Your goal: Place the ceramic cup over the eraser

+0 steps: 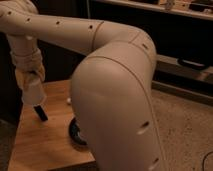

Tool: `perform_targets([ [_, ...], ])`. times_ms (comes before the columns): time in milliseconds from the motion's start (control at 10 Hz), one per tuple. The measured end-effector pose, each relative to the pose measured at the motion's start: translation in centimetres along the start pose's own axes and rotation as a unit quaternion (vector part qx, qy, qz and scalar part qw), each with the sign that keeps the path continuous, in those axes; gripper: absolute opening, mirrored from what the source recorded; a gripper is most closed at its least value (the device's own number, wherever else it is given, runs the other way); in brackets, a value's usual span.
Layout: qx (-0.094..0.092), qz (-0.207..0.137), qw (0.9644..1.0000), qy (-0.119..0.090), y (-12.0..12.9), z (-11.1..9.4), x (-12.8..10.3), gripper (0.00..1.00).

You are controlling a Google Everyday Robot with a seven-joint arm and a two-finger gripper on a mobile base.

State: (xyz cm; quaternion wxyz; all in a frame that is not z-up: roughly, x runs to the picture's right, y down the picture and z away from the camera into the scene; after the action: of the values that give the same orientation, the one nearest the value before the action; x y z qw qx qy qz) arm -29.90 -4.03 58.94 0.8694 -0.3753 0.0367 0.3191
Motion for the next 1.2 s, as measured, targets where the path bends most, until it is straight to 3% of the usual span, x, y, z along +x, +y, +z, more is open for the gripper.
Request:
perform_targets([
  [700, -0.004, -0.017, 0.9997, 0.016, -2.0, 1.9, -2.5, 0.00],
  [1200, -0.004, -0.022, 0.9993, 0.030, -2.4, 5.0, -3.8, 0.00],
])
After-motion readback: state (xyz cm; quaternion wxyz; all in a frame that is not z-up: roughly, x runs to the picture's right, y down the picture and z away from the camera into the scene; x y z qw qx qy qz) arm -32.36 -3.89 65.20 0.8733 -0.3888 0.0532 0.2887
